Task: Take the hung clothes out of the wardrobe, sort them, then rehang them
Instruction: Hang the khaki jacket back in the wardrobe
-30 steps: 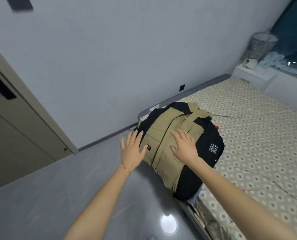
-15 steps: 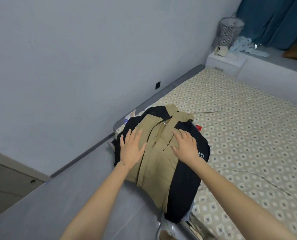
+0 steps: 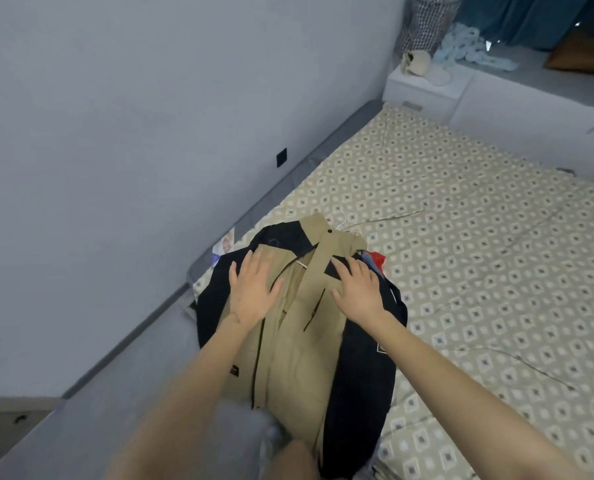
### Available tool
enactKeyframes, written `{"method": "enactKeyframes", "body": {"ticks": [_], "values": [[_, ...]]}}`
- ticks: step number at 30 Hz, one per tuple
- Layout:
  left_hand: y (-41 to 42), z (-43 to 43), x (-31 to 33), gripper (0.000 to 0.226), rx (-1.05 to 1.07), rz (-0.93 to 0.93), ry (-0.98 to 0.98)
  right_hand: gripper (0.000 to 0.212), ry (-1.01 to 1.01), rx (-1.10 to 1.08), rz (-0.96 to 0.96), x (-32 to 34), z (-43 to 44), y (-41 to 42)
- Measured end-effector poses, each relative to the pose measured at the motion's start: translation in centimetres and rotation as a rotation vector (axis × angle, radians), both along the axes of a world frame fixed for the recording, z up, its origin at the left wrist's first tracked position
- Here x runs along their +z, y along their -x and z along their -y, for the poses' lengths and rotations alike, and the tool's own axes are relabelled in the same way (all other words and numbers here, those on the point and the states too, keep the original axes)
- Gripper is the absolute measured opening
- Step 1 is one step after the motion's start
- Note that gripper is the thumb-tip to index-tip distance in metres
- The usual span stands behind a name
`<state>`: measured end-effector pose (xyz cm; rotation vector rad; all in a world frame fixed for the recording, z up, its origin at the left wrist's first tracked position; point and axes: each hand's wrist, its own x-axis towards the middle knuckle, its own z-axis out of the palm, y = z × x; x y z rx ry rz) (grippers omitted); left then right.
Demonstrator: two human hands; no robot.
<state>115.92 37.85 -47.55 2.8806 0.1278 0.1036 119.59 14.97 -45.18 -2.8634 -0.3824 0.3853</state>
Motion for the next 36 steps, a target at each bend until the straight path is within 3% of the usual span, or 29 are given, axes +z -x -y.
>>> {"method": "enactKeyframes", "body": {"ticks": [4, 16, 23, 29, 36], "values": [[-5.4, -0.7, -2.0, 0.061, -0.033, -0.024, 0.017, 0.066, 0.016, -0.052, -0.042, -2.1, -0.1, -3.4], [-21.7, -2.2, -10.8, 0.064, -0.187, -0.329, 0.079, 0.069, 0.037, -0.374, -0.263, -10.8, -0.4, -13.4], [-27.1, -3.0, -17.2, 0.072, -0.22, -0.487, 0.002, 0.077, 0.014, -0.546, -0.362, -16.5, 0.5, -16.6], [-30.0, -3.7, -21.6, 0.067, -0.16, -0.523, 0.054, 0.096, 0.014, -0.639, -0.44, -20.2, 0.8, -17.8], [-30.2, -4.2, -23.3, 0.057, -0.227, -0.452, 0.057, 0.089, 0.068, -0.597, -0.434, -21.6, 0.6, -18.0]]}}
